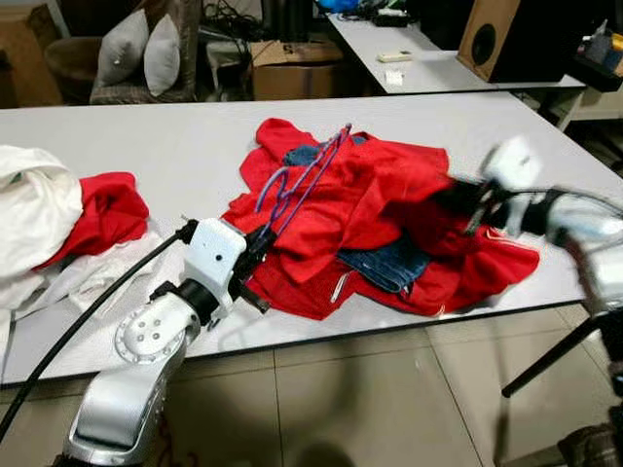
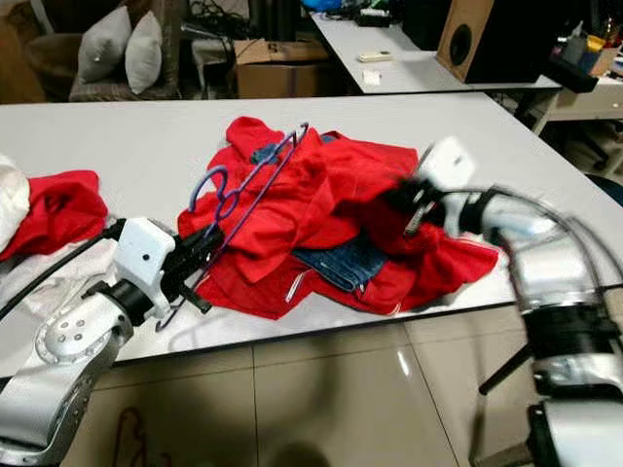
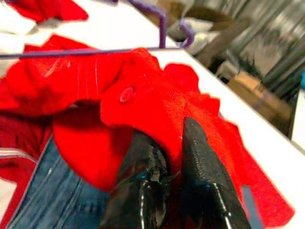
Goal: Hang hanger
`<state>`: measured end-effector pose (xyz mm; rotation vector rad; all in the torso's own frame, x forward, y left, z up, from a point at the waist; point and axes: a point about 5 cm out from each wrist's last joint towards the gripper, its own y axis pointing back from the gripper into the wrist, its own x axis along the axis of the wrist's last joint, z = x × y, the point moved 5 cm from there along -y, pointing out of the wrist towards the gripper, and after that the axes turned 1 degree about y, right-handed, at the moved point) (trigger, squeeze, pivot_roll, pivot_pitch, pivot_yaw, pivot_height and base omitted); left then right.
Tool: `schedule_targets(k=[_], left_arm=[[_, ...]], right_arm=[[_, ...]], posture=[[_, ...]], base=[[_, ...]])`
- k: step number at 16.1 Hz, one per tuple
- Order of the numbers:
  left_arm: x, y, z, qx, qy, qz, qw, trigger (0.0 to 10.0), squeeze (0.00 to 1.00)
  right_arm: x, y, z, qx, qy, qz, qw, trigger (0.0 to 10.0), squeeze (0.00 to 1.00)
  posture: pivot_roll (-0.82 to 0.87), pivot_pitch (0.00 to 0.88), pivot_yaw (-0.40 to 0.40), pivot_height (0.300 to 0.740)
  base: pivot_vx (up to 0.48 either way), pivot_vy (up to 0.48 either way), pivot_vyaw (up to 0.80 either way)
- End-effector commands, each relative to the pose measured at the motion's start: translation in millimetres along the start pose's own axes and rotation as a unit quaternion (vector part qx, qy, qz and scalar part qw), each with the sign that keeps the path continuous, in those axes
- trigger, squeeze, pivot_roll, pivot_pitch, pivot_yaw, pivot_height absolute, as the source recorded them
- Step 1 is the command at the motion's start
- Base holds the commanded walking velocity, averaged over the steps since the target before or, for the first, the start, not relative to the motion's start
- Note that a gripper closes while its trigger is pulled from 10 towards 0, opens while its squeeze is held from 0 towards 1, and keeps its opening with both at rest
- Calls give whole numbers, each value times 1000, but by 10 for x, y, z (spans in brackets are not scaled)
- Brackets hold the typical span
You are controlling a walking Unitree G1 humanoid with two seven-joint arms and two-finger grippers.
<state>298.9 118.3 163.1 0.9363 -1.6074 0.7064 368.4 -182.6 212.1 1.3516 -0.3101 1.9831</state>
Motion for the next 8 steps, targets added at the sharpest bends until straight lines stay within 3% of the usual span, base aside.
schedule_targets(k=[1,4,7,8], left_arm=[[97,24,-42,8,-12,16,1000,10000,0],[123,76,-109,20,-13,17,1000,10000,0],[132,79,-145,21,-18,16,999,10000,0],[148,74,-146,20,-18,18,999,10000,0]], right_arm=[[77,85,7,3,-1,11,1000,0,0],[6,290,-194,35,5,-14,999,0,0],[-97,430,-302,6,-18,-30,999,0,0],[-217,453,-468,11,-24,-54,998,0,0]], posture=[[-2,0,-43,740],[6,5,-46,740],[2,10,-31,740],[1,14,-24,740]], base=[[0,0,0],[0,0,0],[0,0,0],[0,0,0]])
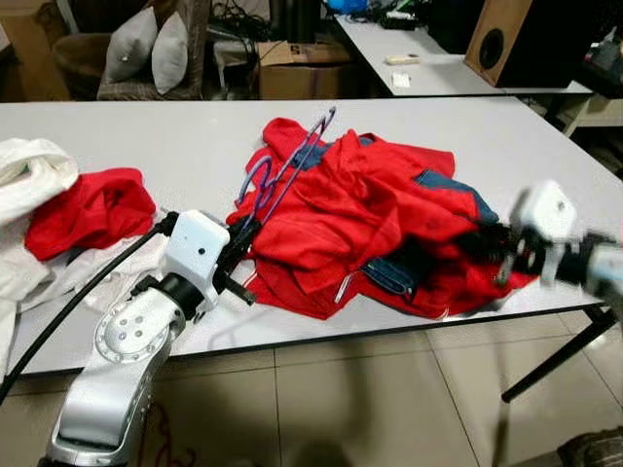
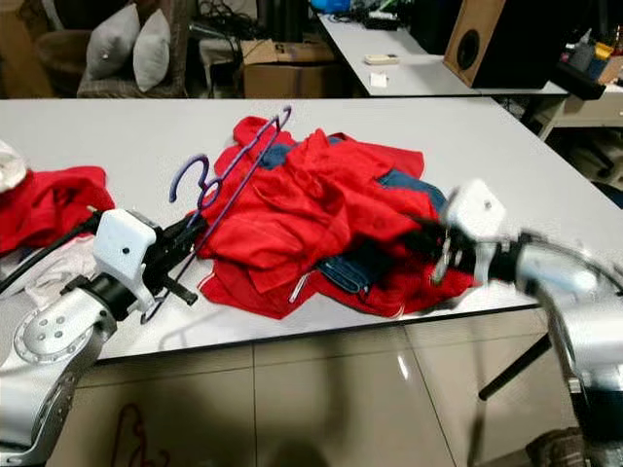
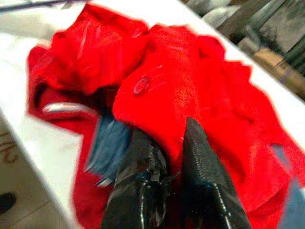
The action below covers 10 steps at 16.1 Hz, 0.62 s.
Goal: Hang hanger
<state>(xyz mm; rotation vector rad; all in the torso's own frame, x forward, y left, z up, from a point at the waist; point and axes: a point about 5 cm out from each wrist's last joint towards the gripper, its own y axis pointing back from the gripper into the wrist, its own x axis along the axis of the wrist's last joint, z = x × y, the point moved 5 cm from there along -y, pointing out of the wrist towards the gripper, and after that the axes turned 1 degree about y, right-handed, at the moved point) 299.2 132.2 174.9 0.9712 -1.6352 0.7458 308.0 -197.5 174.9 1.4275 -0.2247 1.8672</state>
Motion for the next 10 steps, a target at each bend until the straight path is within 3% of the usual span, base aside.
schedule_targets(k=[1,3,4,5,6,7,8,10], left_arm=[[66,-3,0,-3,-2,9,1000,10000,0],[74,-27,38,-14,-3,9,1000,10000,0],[76,-32,41,-16,-3,10,1000,10000,0],[82,-45,47,-19,-6,10,1000,10000,0],[88,-51,50,-20,-6,10,1000,10000,0],[103,-58,57,-22,-7,12,1000,10000,0],[103,-47,74,-26,-8,11,1000,10000,0],[88,-33,92,-31,-7,8,999,10000,0]], right_arm=[[-8,16,-24,-5,5,-9,1000,0,0],[-295,-113,-257,-34,-46,-23,998,0,0],[-317,-145,-279,-41,-50,-23,998,0,0],[-357,-216,-319,-57,-50,-26,997,6392,0],[-374,-241,-315,-70,-56,-26,996,10000,0],[-399,-261,-334,-78,-58,-26,995,10000,761],[-393,-231,-332,-92,-58,-19,994,10000,1000],[-299,-131,-298,-110,-72,9,991,10000,1000]], posture=[[1,14,-24,740],[-3,20,-9,740],[-1,20,-4,740],[2,21,-3,740],[4,20,-4,740],[8,19,-3,740],[11,18,-2,740],[9,19,1,740]], base=[[0,0,0],[0,0,0],[0,0,0],[0,0,0],[0,0,0],[0,0,0],[0,0,0],[0,0,0]])
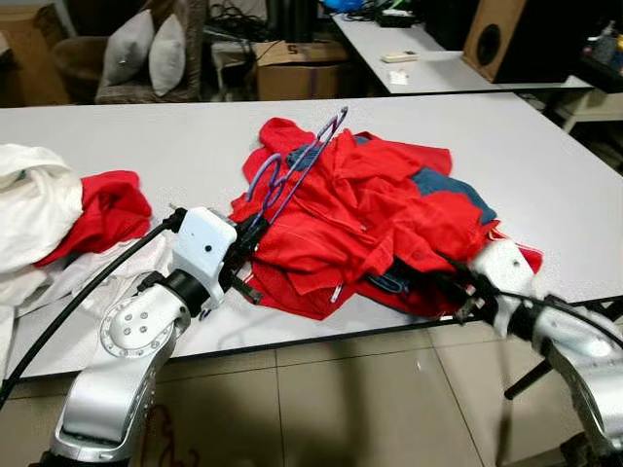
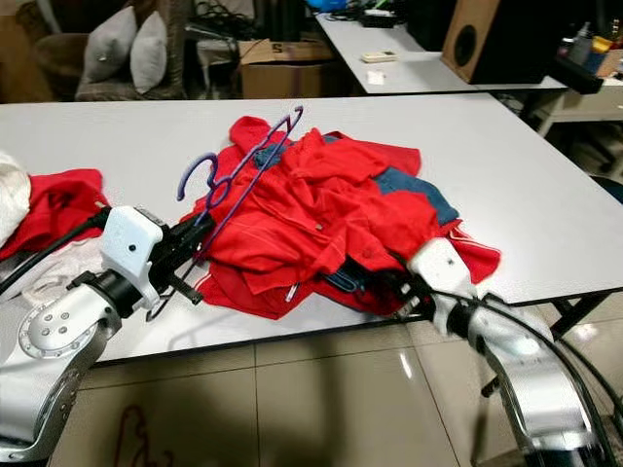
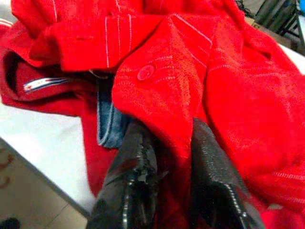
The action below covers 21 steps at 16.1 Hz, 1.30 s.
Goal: Hang hanger
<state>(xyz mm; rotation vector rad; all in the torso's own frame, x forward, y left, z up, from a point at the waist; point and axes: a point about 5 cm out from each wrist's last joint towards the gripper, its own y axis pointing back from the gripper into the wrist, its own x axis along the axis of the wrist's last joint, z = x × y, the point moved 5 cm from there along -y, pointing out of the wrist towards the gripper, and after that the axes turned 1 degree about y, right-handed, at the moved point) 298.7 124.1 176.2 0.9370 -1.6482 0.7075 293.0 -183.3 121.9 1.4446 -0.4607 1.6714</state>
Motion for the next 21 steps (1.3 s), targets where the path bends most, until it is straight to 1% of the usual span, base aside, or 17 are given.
schedule_targets(k=[1,3,4,5,6,7,8,9,10,11,12,13,14,15,18,20,21], left_arm=[[47,1,34,-11,-7,5,1000,10000,0],[46,-13,44,-15,-5,6,1000,10000,0],[33,-27,51,-20,-4,5,1000,10000,0],[31,-41,64,-24,-3,5,1000,10000,0],[31,-50,69,-26,-3,6,1000,10000,0],[31,-55,71,-27,-3,6,1000,10000,0],[33,-68,78,-31,-3,7,1000,10000,0],[33,-71,82,-32,-3,7,999,10000,0],[34,-80,90,-34,-3,8,999,10000,0],[36,-81,90,-34,-2,8,999,10000,0],[34,-78,94,-35,-2,8,999,10000,0],[24,-71,100,-34,-2,6,999,10000,0],[15,-62,105,-33,-1,5,999,10000,0],[11,-53,111,-32,-1,4,999,10000,0],[0,-44,128,-32,0,2,999,10000,0],[-12,-49,141,-37,2,0,999,10000,0],[-16,-66,153,-41,1,0,999,10000,0]], right_arm=[[158,116,118,-25,3,29,999,10000,1000],[306,396,144,-14,-16,64,998,10000,1000],[339,611,47,29,-25,61,997,10000,1000],[307,742,46,36,-27,48,998,10000,1000],[279,817,76,30,-29,39,998,10000,1000],[260,849,97,25,-27,33,999,10000,1000],[194,911,183,0,-21,14,1000,10000,1000],[174,931,211,-8,-20,8,1000,10000,1000],[148,997,352,-55,-33,6,998,10000,1000],[145,1026,429,-81,-39,10,996,10000,1000],[170,1071,539,-118,-73,39,990,10000,1000],[168,1103,579,-129,-97,59,985,10000,1000],[91,1129,577,-131,-103,53,985,10000,1000],[-43,1151,544,-128,-107,33,985,10000,1000],[-178,1122,442,-112,-119,18,986,10000,1000],[-221,1011,320,-75,-98,-2,992,10000,1000],[-191,898,227,-45,-87,-4,995,10000,1000]], posture=[[8,18,2,740],[-1,17,12,740],[-14,14,21,740],[-17,11,26,740],[-22,10,31,740],[-23,10,33,740],[-28,9,37,740],[-27,9,36,740],[-26,9,33,740],[-25,14,30,740],[-22,18,27,740],[-18,20,22,740],[-16,21,20,740],[-12,23,15,740],[-11,27,15,740],[-23,31,28,740],[-28,32,32,740]], base=[[0,0,0],[0,0,0],[0,0,0],[0,0,0],[0,0,0],[0,0,0],[0,0,0],[0,0,0],[0,0,0],[0,0,0],[0,0,0],[0,0,0],[0,0,0],[0,0,0],[0,0,0],[0,0,0],[0,0,0]])
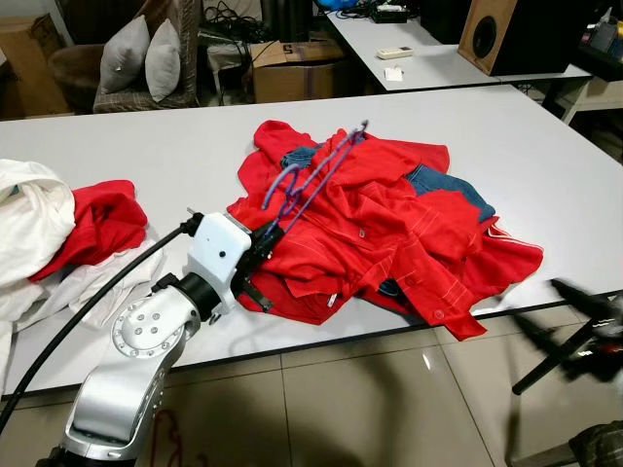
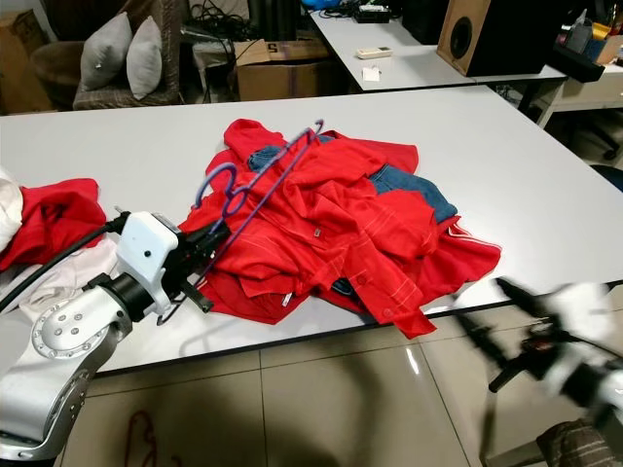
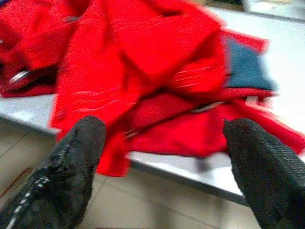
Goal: Hang hanger
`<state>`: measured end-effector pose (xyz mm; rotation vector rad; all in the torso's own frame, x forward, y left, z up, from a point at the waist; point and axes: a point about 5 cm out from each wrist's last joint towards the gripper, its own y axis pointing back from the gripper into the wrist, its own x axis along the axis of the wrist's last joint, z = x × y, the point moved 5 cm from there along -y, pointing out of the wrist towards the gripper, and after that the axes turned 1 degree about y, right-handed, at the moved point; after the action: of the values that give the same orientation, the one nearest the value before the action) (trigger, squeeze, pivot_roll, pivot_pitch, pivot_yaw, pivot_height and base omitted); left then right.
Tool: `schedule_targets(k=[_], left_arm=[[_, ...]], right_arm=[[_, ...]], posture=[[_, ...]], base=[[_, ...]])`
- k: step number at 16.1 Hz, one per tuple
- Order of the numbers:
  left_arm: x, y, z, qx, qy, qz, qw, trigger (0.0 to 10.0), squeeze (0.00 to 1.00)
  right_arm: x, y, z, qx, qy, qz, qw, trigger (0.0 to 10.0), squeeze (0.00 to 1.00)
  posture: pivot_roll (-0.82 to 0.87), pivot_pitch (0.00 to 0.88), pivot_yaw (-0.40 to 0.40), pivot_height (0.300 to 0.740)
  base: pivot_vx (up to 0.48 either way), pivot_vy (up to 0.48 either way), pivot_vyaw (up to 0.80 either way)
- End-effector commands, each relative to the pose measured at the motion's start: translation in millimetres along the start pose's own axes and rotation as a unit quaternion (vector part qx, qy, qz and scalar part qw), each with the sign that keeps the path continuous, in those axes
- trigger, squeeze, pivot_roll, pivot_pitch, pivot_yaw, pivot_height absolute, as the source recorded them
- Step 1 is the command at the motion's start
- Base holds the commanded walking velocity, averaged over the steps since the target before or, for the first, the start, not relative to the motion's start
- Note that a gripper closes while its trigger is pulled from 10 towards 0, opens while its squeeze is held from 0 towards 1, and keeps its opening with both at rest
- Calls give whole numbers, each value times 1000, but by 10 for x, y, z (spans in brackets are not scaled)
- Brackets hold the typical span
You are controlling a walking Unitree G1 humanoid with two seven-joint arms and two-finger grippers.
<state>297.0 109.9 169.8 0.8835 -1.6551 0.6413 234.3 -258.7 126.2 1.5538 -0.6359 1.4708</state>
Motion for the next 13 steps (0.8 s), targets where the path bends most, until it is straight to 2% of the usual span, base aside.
schedule_targets(k=[1,2,3,4,5,7,9,11,13], left_arm=[[15,-32,28,-8,-4,3,1000,10000,0],[23,-48,40,-10,-5,4,1000,10000,0],[27,-51,48,-11,-4,5,1000,10000,0],[25,-46,62,-12,-4,5,1000,10000,0],[19,-39,68,-12,-4,4,1000,10000,0],[6,-26,72,-11,-4,2,1000,10000,0],[12,-21,65,-8,-4,3,1000,10000,0],[17,0,53,-4,-5,2,1000,10000,0],[13,18,41,-2,-6,0,1000,10000,0]], right_arm=[[74,-137,-114,35,39,-3,999,10000,1000],[55,-248,-191,57,69,-17,996,10000,1000],[29,-302,-181,53,84,-27,995,10000,671],[-7,-390,-148,42,99,-37,993,10000,0],[-24,-448,-137,37,114,-43,992,10000,0],[-106,-574,-297,89,164,-62,980,10000,0],[-58,-640,-380,114,171,-46,978,10000,0],[-27,-632,-464,145,190,-42,970,10000,0],[-90,-577,-475,156,224,-64,960,10000,0]], posture=[[-30,33,31,740],[-30,33,30,740],[-29,35,28,740],[-30,35,25,740],[-29,35,25,740],[-25,37,15,740],[-18,38,10,740],[-12,38,4,740],[-4,40,-3,740]], base=[[0,0,0],[0,0,0],[0,0,0],[0,0,0],[0,0,0],[0,0,0],[0,0,0],[0,0,0],[0,0,0]])
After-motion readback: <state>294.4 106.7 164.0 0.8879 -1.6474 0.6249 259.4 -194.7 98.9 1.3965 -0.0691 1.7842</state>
